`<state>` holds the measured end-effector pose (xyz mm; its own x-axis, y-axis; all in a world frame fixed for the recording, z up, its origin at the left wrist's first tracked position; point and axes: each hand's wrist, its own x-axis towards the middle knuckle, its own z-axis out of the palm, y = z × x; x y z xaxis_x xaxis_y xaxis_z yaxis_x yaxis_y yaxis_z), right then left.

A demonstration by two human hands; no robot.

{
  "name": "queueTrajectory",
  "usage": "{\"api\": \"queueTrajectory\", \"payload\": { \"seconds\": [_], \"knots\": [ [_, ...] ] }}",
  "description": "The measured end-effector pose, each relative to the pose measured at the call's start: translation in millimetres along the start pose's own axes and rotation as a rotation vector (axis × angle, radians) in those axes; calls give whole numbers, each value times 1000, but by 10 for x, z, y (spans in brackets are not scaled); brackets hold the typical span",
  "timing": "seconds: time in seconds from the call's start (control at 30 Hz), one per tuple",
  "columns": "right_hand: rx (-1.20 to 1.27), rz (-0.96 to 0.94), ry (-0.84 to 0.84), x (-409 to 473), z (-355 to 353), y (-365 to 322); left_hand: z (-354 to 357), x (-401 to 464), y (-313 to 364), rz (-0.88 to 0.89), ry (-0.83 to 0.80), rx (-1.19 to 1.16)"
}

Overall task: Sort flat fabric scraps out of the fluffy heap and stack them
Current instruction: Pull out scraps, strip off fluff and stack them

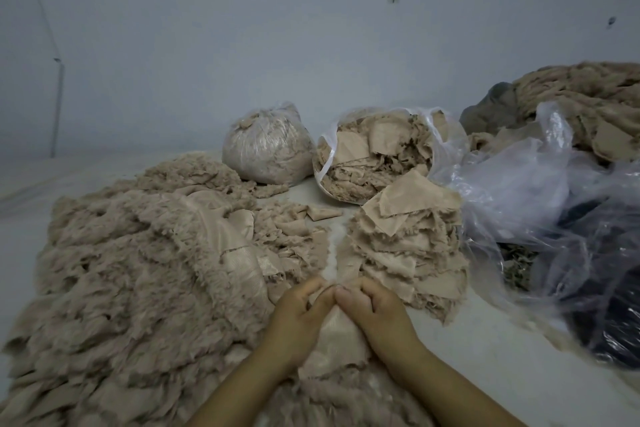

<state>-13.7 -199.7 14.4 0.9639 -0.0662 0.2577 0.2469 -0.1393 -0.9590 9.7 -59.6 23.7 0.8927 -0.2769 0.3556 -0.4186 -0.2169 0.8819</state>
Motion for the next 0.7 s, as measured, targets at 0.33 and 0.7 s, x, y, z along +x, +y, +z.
{"api": "queueTrajectory", "payload": {
  "seconds": [0.33, 0.7],
  "knots": [
    [99, -4, 433, 122, -279, -15, -121, -27, -65, -139, -36, -94],
    [-821, -76, 443, 954, -856, -1054, -277, -31, -141, 121, 271, 666]
  ]
}}
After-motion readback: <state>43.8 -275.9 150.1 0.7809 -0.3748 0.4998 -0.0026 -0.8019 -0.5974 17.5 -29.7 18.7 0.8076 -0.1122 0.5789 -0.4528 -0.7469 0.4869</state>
